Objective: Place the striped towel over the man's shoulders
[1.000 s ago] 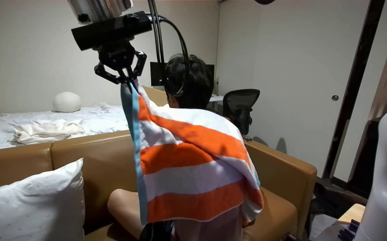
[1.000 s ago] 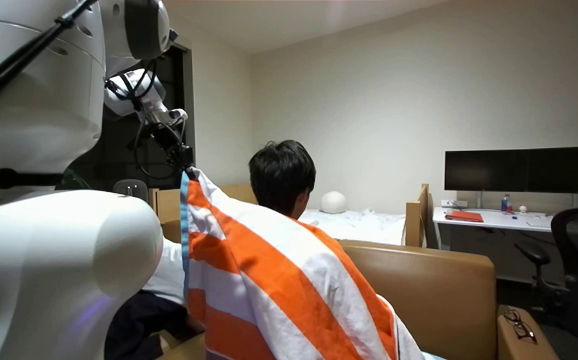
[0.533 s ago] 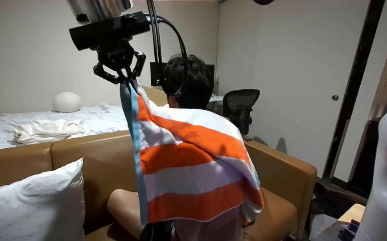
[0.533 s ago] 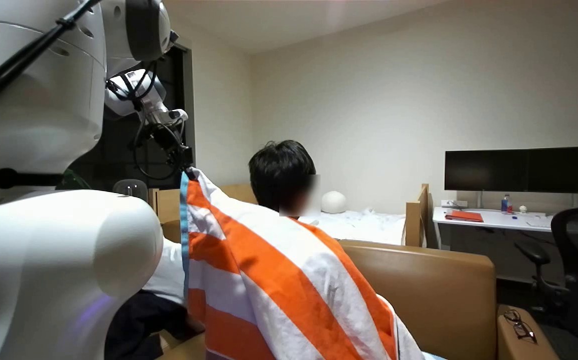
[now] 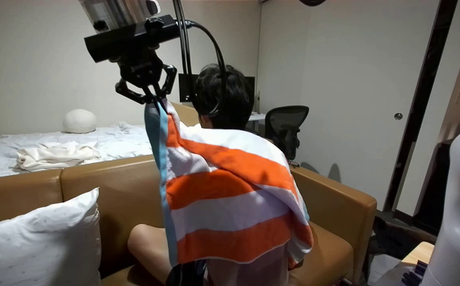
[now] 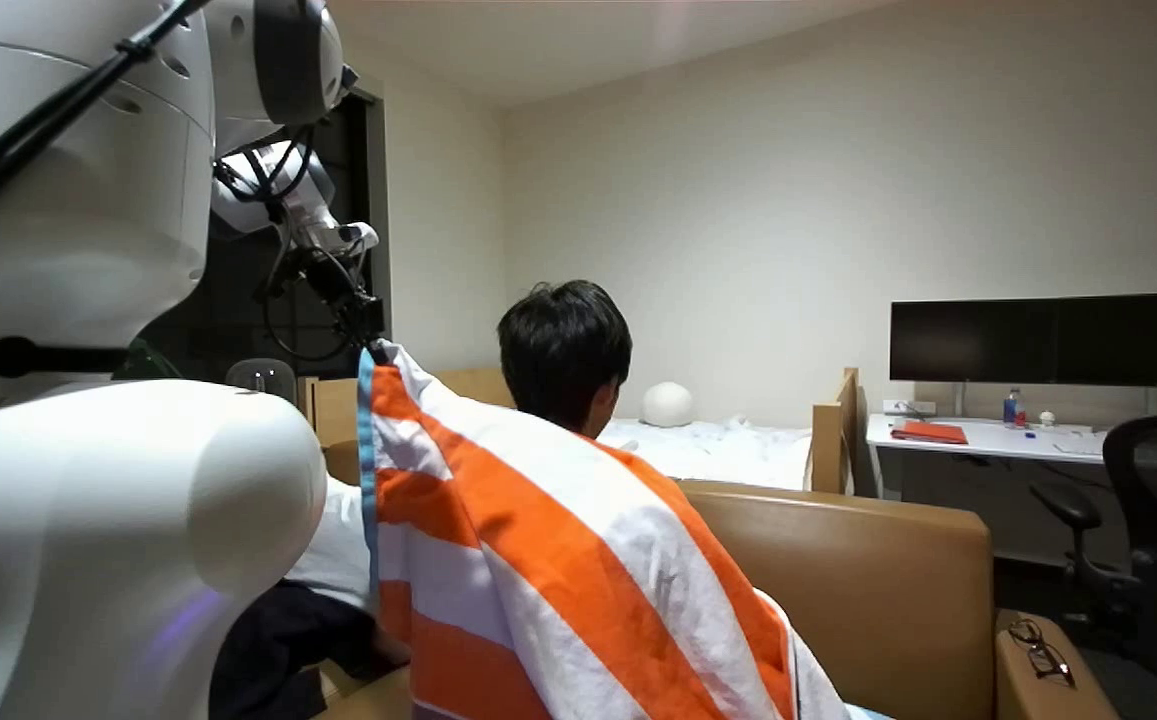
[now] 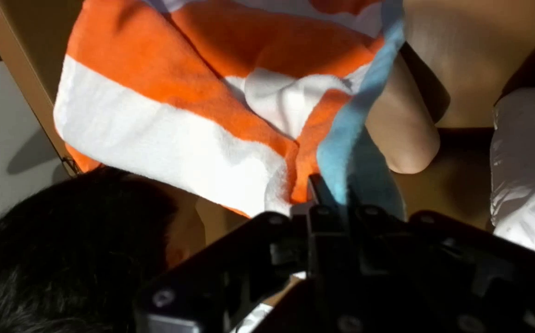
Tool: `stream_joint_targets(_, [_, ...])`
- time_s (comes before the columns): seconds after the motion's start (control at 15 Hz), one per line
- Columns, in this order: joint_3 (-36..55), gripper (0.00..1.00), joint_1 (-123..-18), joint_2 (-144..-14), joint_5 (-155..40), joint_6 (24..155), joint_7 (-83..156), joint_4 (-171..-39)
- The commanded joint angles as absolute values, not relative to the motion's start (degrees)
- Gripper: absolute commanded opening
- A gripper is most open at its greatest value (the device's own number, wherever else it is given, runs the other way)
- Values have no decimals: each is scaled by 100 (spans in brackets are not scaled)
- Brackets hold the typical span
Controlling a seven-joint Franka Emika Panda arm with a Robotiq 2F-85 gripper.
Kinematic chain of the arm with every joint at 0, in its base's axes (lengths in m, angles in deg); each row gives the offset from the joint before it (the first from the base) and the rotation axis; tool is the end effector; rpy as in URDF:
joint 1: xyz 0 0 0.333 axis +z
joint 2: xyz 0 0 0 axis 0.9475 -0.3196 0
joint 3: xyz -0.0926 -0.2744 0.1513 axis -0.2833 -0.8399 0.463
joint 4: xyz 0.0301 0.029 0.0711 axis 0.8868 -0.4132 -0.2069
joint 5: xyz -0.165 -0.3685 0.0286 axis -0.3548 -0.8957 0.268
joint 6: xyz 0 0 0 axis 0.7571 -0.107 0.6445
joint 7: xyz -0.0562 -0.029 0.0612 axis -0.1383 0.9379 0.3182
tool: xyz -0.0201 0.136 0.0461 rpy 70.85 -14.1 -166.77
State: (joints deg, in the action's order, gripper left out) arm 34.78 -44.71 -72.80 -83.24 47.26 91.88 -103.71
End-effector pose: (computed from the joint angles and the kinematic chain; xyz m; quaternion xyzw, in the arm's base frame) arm 0.4696 0.3967 0.5019 0.9712 -0.0703 0.1308 0.1861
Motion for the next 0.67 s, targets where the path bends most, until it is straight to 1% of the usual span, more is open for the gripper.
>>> stream_joint_targets(0.0, [3403, 1, -4374, -7397, -7855, 4181, 9560, -10086])
stream_joint_targets(0.27, [3362, 1, -4353, -7457, -7572, 4002, 10084, -9947])
stream_joint_targets(0.6, [3323, 1, -4324, -7487, -7646, 4237, 10356, -9922])
